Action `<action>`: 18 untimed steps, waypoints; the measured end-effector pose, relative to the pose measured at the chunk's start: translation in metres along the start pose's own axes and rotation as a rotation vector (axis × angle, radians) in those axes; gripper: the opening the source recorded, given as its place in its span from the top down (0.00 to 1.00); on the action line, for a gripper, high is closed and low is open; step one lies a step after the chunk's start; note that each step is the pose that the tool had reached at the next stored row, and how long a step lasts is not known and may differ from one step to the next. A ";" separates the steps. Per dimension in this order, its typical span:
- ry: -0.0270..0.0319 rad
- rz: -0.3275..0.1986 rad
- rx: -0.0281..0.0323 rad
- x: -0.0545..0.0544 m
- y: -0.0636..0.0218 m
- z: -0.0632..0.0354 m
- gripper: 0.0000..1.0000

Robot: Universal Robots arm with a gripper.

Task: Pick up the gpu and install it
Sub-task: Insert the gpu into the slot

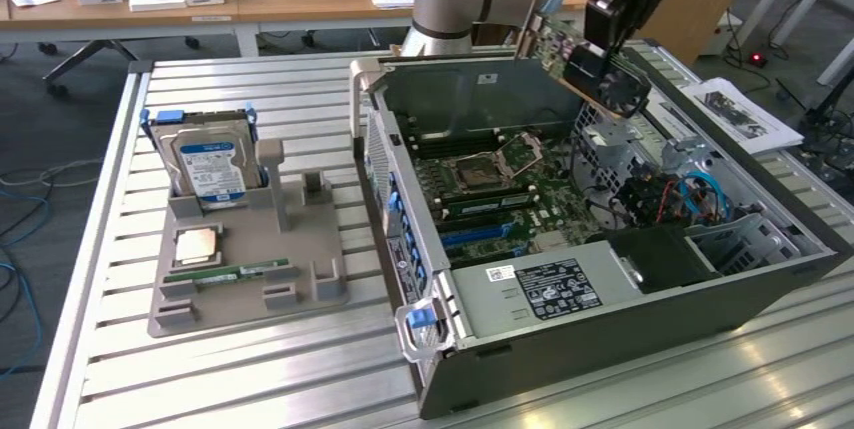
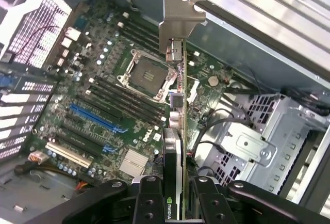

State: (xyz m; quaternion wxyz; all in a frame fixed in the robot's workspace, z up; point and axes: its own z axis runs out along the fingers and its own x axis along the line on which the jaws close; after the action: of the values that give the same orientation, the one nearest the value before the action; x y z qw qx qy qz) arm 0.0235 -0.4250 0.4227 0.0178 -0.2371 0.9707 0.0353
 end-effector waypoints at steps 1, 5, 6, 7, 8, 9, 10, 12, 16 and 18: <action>0.0010 -0.016 -0.0008 0.000 0.0000 0.0000 0.73; 0.0049 -0.081 -0.0040 0.000 0.0000 0.0000 0.73; 0.0058 -0.096 -0.0049 0.000 0.0000 0.0000 0.73; 0.0068 -0.112 -0.0057 0.000 0.0000 0.0000 0.73; 0.0077 -0.127 -0.0065 0.000 0.0000 0.0000 0.73; 0.0087 -0.143 -0.0073 0.000 0.0000 0.0000 0.73; 0.0096 -0.158 -0.0080 0.000 0.0000 0.0000 0.73; 0.0116 -0.190 -0.0097 0.000 0.0000 -0.0001 0.73; 0.0152 -0.251 -0.0128 0.000 0.0000 0.0000 0.73; 0.0171 -0.282 -0.0144 0.000 0.0000 -0.0001 0.73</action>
State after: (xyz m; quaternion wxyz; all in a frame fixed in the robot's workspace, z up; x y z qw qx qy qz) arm 0.0235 -0.4250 0.4228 0.0126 -0.3714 0.9276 0.0374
